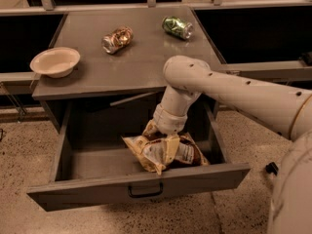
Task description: Pick brown chip bag from top drawer and place on counter
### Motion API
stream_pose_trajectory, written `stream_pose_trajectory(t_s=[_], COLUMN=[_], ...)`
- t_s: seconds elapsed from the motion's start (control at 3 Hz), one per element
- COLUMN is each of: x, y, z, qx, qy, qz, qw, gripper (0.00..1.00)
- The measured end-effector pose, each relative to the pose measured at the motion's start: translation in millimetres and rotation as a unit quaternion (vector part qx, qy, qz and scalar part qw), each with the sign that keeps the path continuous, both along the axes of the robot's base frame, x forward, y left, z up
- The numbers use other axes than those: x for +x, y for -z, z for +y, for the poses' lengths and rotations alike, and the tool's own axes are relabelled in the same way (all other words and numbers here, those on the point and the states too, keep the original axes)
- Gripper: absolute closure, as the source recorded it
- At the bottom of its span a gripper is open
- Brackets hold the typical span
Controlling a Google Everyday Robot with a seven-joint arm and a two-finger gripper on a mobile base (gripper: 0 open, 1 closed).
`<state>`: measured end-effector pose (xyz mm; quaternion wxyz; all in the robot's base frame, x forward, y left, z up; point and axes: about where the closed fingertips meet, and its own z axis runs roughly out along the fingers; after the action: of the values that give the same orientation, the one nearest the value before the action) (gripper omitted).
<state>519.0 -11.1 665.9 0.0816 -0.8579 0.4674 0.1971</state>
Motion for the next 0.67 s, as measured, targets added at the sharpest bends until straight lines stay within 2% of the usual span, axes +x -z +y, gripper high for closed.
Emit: stream_pose_trajectory(t_s=[0.33,0.67], x=[-10,-9], y=[12,-5], z=[-5,-5], qx=[-0.002,0.027], qy=[-0.005,0.000], qz=[0.019,0.010], qw=[0.9998,0.9996], gripper=[0.59,0.83])
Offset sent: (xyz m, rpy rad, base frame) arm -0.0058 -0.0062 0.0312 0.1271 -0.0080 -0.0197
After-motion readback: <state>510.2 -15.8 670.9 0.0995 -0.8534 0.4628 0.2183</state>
